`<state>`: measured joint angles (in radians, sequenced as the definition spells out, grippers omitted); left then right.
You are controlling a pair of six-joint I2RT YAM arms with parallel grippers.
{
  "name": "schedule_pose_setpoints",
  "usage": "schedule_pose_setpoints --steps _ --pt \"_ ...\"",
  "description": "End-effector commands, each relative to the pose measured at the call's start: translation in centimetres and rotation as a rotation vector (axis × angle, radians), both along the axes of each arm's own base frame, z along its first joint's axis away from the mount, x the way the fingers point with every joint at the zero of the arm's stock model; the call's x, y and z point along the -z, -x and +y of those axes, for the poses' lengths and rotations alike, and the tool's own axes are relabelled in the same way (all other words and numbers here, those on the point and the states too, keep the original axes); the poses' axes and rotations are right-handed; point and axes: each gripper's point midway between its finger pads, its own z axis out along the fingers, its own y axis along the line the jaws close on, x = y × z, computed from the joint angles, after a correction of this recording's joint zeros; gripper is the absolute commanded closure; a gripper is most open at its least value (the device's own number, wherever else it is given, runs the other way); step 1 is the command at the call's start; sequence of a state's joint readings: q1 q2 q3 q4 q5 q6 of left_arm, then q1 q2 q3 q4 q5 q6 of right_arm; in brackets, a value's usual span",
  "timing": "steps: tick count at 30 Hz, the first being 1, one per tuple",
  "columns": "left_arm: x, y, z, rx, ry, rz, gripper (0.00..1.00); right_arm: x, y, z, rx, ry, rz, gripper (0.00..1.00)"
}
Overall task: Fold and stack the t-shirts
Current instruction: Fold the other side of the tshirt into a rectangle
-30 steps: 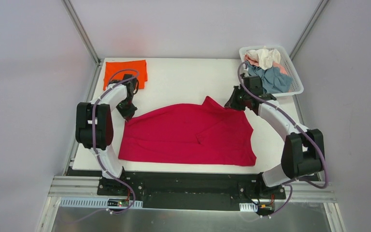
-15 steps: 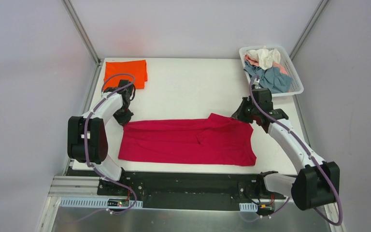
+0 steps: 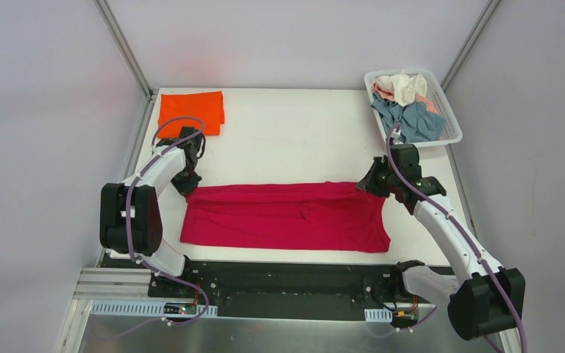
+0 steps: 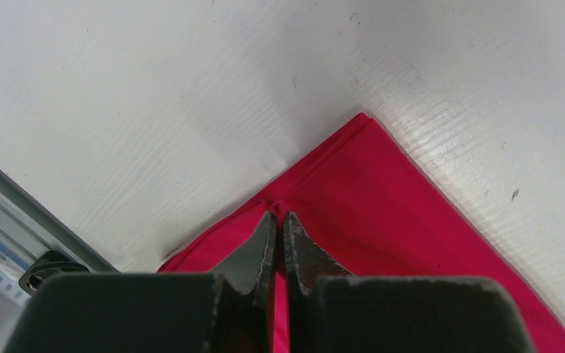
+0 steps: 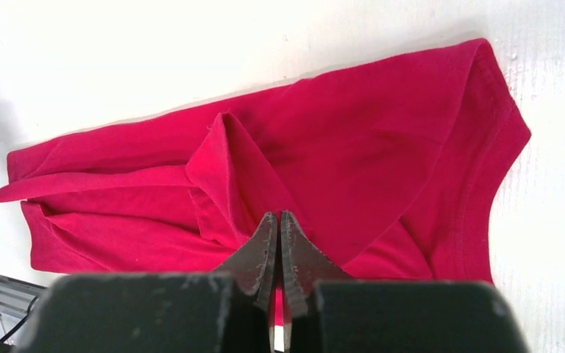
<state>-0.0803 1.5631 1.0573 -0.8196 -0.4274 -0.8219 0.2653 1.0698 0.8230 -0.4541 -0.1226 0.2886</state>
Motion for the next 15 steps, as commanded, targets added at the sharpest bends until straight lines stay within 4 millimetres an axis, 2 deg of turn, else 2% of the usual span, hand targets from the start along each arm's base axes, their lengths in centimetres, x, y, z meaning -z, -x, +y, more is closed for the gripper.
schedule_pose_setpoints --steps 1,6,15 --pt "-0.4 0.9 0.2 0.000 -0.027 0.003 1.00 0.2 1.1 0.2 -0.005 -0.020 0.017 1.00" --pt "0.3 1.5 0.1 -0.001 -0.023 0.026 1.00 1.0 2.0 0.2 -0.014 -0.023 0.052 1.00" --pt "1.5 2.4 0.2 -0.002 -0.030 0.063 1.00 3.0 4.7 0.2 -0.005 -0.052 0.130 1.00"
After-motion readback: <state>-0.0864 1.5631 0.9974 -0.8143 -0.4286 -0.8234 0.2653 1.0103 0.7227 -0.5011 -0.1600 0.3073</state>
